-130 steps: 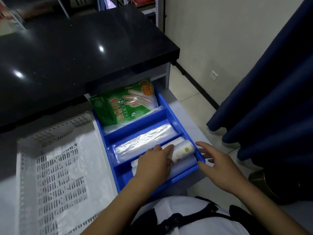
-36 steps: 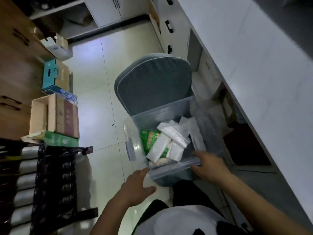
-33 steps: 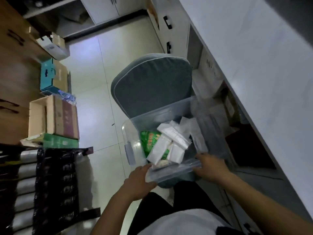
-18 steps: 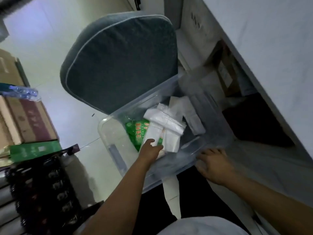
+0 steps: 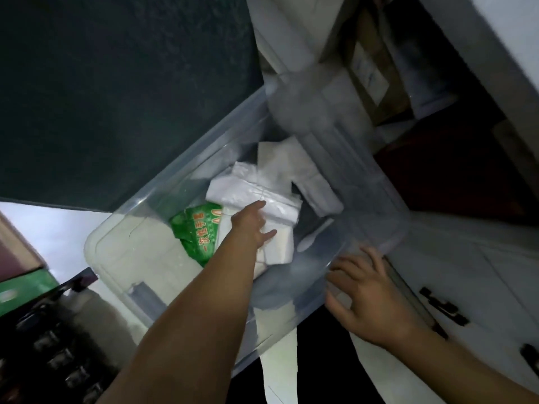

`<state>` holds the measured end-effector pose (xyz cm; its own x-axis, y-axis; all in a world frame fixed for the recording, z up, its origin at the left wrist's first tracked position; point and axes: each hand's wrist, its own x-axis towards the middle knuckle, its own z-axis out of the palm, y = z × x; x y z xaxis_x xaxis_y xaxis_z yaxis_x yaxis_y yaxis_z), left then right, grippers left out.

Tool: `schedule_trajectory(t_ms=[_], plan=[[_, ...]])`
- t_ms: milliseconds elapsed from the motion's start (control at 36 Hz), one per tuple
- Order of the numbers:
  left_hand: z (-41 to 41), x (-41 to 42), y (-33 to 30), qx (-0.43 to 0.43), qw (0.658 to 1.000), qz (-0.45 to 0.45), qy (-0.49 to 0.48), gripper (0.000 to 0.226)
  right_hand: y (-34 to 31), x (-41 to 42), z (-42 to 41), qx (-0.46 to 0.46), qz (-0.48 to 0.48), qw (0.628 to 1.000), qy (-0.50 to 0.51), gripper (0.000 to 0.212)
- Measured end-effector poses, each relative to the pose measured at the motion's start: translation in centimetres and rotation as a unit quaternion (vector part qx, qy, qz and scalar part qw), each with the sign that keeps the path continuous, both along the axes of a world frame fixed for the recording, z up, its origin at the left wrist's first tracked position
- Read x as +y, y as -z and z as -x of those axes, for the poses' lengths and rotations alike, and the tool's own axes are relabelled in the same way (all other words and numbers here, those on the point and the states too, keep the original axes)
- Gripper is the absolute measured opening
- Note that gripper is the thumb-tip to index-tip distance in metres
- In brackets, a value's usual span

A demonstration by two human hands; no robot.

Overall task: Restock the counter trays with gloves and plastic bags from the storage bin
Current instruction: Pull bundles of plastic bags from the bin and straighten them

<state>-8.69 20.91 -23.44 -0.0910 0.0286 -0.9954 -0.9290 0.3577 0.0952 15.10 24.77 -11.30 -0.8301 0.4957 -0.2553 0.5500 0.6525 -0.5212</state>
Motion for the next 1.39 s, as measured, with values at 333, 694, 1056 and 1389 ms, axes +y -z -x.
schedule_trajectory(t_ms=[333, 694, 1056, 1389], plan=[[1.4, 3.1, 1.7, -0.018, 0.994, -0.043, -0.098, 0.026, -1.0, 0.4, 1.6, -0.132, 0.041, 0.990, -0.004, 0.015], [0.6, -2.1, -1.3, 0.003, 0.988, -0.048, -0.146, 0.018, -0.8, 2.7, 6.9, -0.290, 0.111, 0.950, 0.009, 0.046], [-1.0, -10.5, -6.8, 0.064, 0.976, -0.073, -0.195, 0.032, 6.9, 9.6, 23.4, -0.317, -0.132, 0.927, -0.149, 0.062], [-0.5, -11.5, -6.8, 0.068, 0.973, -0.091, -0.202, 0.033, 11.7, 9.1, 24.3, -0.418, -0.248, 0.847, -0.213, 0.056]])
